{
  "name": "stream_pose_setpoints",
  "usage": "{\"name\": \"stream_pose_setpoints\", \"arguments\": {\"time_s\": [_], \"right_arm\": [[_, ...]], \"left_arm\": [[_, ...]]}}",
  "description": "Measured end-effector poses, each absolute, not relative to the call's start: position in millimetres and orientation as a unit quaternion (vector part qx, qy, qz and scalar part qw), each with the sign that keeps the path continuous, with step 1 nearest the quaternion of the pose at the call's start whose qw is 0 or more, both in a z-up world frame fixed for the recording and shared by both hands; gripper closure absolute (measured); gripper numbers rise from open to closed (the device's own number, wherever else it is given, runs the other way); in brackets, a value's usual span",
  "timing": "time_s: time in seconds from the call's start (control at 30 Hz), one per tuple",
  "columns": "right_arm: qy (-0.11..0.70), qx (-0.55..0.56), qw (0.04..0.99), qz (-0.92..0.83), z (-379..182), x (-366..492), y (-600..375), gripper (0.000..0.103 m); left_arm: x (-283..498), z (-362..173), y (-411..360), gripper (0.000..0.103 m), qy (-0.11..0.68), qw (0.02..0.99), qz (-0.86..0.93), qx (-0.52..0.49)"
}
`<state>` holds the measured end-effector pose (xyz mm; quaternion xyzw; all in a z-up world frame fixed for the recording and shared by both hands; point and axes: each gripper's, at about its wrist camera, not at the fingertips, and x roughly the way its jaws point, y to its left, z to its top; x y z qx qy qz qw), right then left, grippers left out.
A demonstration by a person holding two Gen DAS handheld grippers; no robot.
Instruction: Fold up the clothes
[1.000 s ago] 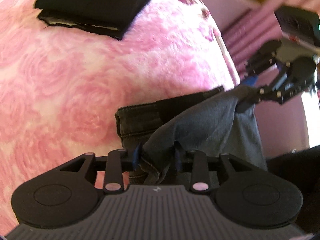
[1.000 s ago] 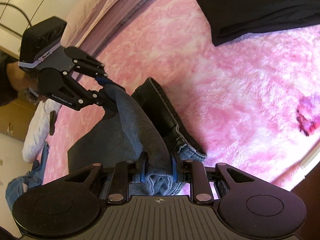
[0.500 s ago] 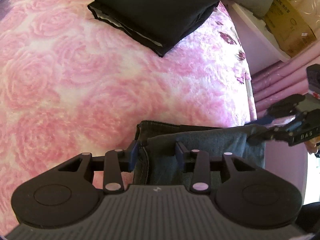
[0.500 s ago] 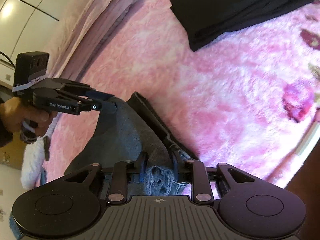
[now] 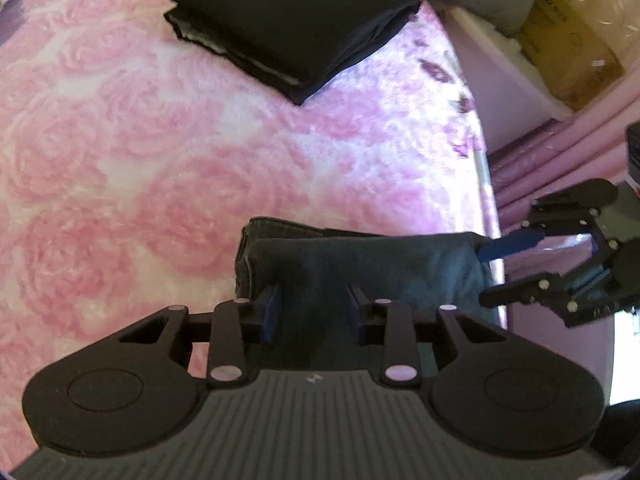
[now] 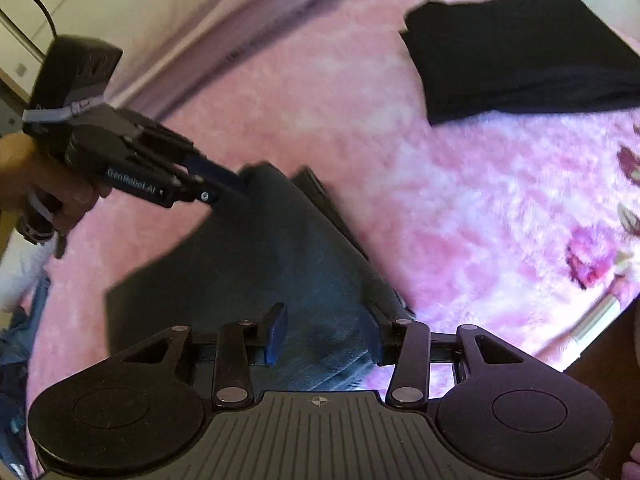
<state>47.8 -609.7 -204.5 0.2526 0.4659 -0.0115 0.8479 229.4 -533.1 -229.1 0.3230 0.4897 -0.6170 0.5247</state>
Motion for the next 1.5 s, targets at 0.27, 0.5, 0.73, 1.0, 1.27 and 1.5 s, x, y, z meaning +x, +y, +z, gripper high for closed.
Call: {"name": "stream_pose_setpoints", "arguments": {"time_s": [0.27, 0.5, 0.73, 1.0, 1.27, 1.5], "right_arm": [[0.471, 0.265, 0.841, -0.009, -220, 51, -624, 0.058], [0.512, 0.223, 0.828, -0.045, -188, 48, -609, 0.058], [0.577, 0.128, 0.803, -0.082, -172, 46, -556, 0.058], [0.580, 0.043, 0.809, -0.085, -144, 26, -483, 0.039], [0.582, -0.026, 0.809, -0.076, -123, 5, -423, 0.037], [0.601, -0.076, 0.795, -0.045, -125, -7, -409, 0.037]], "left_arm": [[231, -237, -537, 0.080, 0.487, 0.536, -0.611, 0.320], [221, -186, -485, 0.072, 0.486, 0.588, -0.572, 0.301], [192, -153, -395, 0.068, 0.486, 0.626, -0.545, 0.274], [149, -129, -292, 0.067, 0.473, 0.656, -0.529, 0.255], [112, -120, -227, 0.066, 0.472, 0.672, -0.517, 0.240], [82, -120, -213, 0.066, 0.461, 0.690, -0.503, 0.242]]}}
